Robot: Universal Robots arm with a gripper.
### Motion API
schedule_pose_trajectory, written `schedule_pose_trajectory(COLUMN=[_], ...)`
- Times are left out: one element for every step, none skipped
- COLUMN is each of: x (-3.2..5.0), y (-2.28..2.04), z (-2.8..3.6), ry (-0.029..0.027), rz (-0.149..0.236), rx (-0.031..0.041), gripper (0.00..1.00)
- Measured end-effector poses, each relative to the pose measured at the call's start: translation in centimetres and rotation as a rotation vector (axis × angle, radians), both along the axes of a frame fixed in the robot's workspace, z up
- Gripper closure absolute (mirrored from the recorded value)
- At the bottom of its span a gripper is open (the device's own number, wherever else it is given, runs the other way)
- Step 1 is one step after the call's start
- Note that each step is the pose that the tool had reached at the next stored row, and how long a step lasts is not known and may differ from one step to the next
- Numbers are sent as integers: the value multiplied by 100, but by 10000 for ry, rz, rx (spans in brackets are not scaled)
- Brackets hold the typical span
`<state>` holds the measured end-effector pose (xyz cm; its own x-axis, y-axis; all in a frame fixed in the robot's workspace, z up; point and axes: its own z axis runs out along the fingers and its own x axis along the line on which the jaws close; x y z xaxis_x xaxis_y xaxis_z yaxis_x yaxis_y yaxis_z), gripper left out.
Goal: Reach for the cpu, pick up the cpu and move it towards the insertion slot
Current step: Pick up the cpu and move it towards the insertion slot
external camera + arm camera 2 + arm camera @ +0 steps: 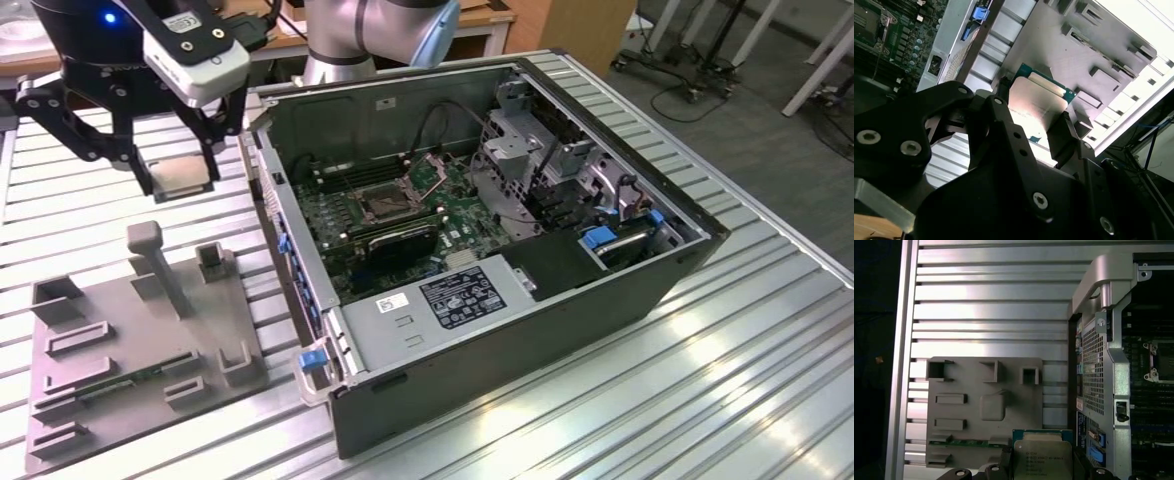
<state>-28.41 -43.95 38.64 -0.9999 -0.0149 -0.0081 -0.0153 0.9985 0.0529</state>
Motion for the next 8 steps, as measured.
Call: schedule_pose_trajectory(x=[7, 15, 22, 29, 37, 45, 53, 59], y=[0, 0, 0, 0, 0, 0, 0, 0], z=[0, -1, -1, -1, -2, -2, -2, -3], ry=[0, 0, -1, -1, -1, 0, 0, 0], rz=[0, 0, 0, 0, 0, 0, 1, 0], rx=[0, 0, 1, 1, 1, 0, 0, 0], gripper=[46, 46, 46, 46, 46, 46, 46, 46])
